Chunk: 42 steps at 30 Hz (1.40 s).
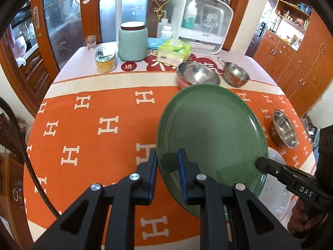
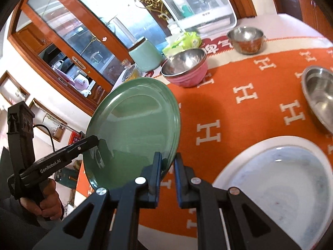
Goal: Organize plates and bowls
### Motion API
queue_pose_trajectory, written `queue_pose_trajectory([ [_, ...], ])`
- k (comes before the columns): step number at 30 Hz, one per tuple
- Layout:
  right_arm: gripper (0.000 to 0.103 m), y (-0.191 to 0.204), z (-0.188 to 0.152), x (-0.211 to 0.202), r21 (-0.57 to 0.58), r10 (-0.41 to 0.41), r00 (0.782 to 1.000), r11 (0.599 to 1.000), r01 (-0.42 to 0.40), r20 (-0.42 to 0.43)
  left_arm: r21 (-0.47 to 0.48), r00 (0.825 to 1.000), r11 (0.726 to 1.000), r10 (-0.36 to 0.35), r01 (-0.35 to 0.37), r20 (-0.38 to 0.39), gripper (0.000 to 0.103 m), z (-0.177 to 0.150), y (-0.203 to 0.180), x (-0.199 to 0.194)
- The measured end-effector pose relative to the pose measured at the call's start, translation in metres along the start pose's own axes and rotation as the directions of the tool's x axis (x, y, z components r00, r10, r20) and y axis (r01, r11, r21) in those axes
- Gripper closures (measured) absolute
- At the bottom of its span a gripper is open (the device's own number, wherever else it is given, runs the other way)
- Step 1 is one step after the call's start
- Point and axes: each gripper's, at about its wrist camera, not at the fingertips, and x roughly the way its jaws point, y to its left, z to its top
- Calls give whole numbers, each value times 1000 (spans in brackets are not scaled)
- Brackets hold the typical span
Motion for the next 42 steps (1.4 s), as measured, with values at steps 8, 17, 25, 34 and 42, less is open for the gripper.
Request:
queue_pose_trajectory([
  [8,91,-13,-23,-32,-20,-27,999,999,27,35,26,1000,999,-24,23,17,86,-21,-25,-11],
  [17,90,-40,-46,-58,24,-75,996,997,74,41,86,999,996,-36,37,-17,86,-41,-68,-10],
  [25,90,-68,-63,-72,73,-119,993,990,118,8,135,996,989,-51,62,-78,86,-58,-102,4],
  [34,89,-101,-77,-81,115,-168,985,978,173,-46,157,987,984,-61,84,-149,86,-74,-138,27],
  [42,89,-124,-82,-88,144,-190,979,969,199,-70,193,980,978,-43,81,-196,85,-77,-164,44],
])
